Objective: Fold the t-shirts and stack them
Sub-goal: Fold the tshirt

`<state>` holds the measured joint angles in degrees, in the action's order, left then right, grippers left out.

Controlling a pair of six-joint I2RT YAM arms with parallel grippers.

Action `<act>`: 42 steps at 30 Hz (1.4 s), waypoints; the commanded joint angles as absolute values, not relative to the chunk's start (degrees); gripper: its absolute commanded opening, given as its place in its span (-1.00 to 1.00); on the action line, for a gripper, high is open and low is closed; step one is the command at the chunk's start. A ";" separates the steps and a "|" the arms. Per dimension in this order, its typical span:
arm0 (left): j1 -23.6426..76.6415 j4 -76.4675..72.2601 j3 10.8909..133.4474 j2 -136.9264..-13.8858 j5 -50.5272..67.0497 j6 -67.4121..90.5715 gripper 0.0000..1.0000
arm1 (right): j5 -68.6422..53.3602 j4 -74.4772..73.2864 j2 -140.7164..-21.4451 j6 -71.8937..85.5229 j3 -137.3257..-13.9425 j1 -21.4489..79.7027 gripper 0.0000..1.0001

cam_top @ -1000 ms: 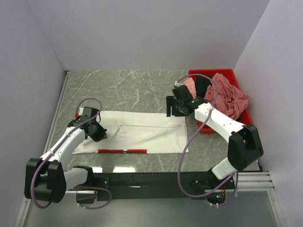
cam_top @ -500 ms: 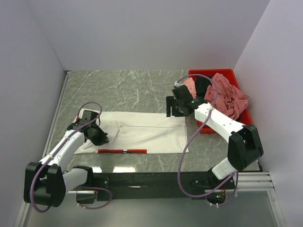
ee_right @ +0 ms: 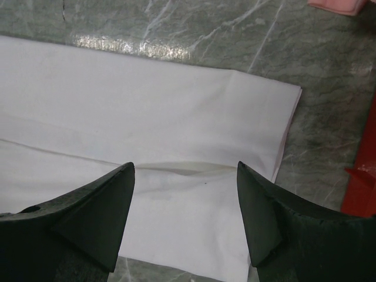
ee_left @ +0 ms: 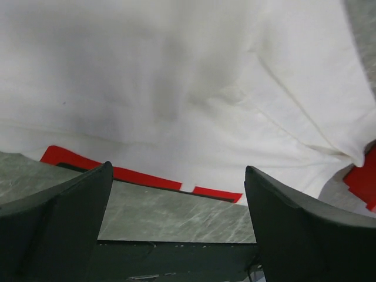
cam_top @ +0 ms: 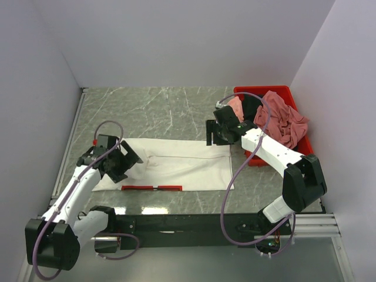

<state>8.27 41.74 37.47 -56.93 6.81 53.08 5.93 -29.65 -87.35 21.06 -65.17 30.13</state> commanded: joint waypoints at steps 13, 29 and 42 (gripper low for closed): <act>0.18 24.37 44.57 -76.27 6.50 49.83 0.99 | 1.68 -29.36 -97.20 19.86 -71.89 30.41 0.56; -0.36 17.84 61.66 -107.38 0.18 54.05 0.99 | -0.88 -26.80 -102.93 21.62 -64.18 34.01 0.56; 10.28 39.28 127.05 -147.55 2.54 50.17 0.99 | -14.94 -22.86 -93.95 26.98 -52.38 56.59 0.55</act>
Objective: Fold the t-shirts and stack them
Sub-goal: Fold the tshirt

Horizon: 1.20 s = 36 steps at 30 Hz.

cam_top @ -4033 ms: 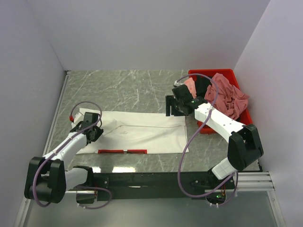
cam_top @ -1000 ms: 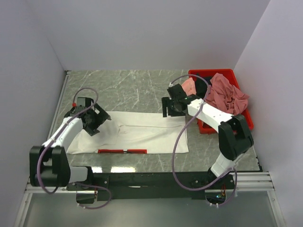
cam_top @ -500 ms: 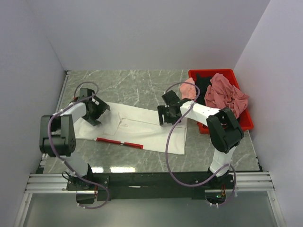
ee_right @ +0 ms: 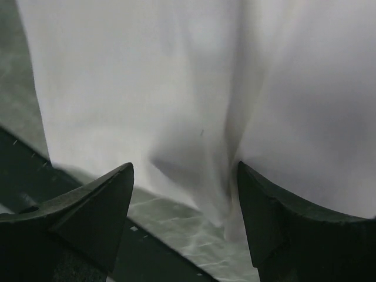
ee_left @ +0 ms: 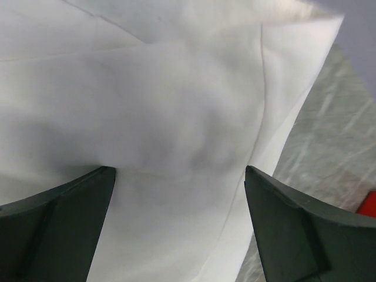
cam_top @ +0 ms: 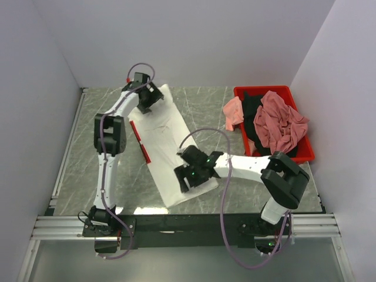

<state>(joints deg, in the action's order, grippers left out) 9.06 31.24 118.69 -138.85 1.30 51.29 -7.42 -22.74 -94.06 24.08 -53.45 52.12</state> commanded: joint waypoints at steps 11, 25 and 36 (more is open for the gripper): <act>14.94 22.76 129.36 -149.93 9.23 54.05 0.99 | -10.02 -27.24 -94.93 25.93 -61.79 60.56 0.56; 17.05 14.50 135.45 -143.72 17.31 54.14 0.99 | 3.68 -30.49 -81.67 28.83 -63.55 57.22 0.60; 17.14 20.76 102.44 -109.72 7.74 48.95 0.99 | 8.17 -31.03 -62.86 28.39 -52.66 42.73 0.76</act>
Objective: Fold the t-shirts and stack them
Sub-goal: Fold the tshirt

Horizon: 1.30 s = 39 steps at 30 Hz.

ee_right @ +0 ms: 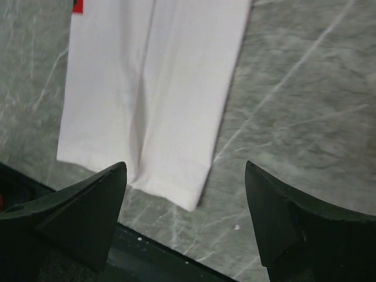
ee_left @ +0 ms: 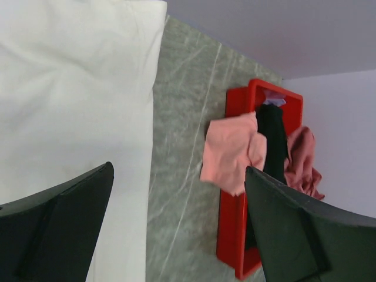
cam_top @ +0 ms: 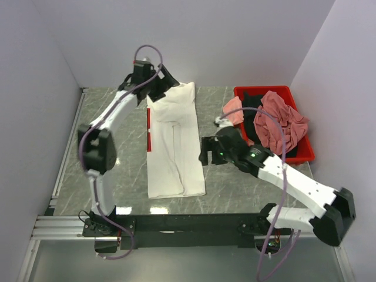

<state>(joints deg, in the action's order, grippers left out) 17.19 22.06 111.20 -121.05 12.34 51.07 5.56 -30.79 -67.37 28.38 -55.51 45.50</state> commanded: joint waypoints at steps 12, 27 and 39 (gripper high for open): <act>20.90 21.43 53.04 -71.76 0.18 52.55 0.99 | 1.15 -25.32 -55.54 29.79 -42.28 38.85 0.96; 39.81 40.52 34.80 -57.12 -5.45 65.57 0.90 | -8.00 -16.97 -67.04 38.57 -36.83 45.34 0.96; 44.91 41.58 34.72 -67.31 -5.80 64.60 0.42 | -9.31 -14.94 -74.26 43.42 -36.30 47.90 0.76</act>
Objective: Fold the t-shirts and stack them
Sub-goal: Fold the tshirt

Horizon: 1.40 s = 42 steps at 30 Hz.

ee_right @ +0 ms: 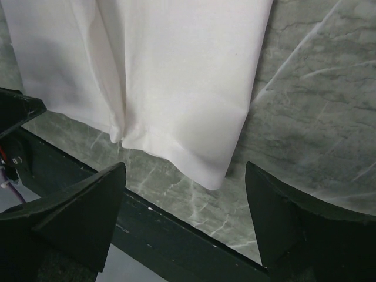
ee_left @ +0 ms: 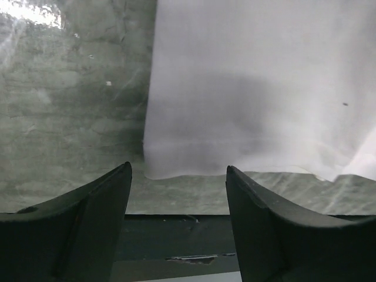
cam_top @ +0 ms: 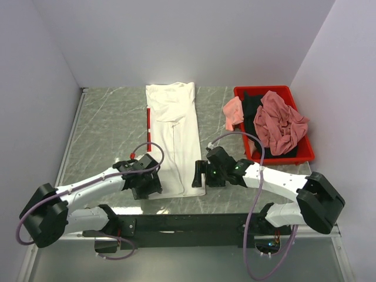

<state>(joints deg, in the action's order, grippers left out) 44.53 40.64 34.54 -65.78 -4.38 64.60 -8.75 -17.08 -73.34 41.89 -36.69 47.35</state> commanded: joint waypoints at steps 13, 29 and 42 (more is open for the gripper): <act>45.09 40.25 30.94 -67.24 -4.13 64.60 -0.38 | -10.46 -15.29 -78.13 45.00 -35.16 49.48 0.60; 45.09 40.17 28.57 -65.93 -6.16 67.06 -0.99 | -10.72 -14.24 -81.73 46.49 -34.10 49.92 -0.26; 46.84 43.76 20.48 -50.01 -0.53 75.06 -0.99 | -11.60 -17.40 -76.47 46.76 -30.23 52.29 -1.00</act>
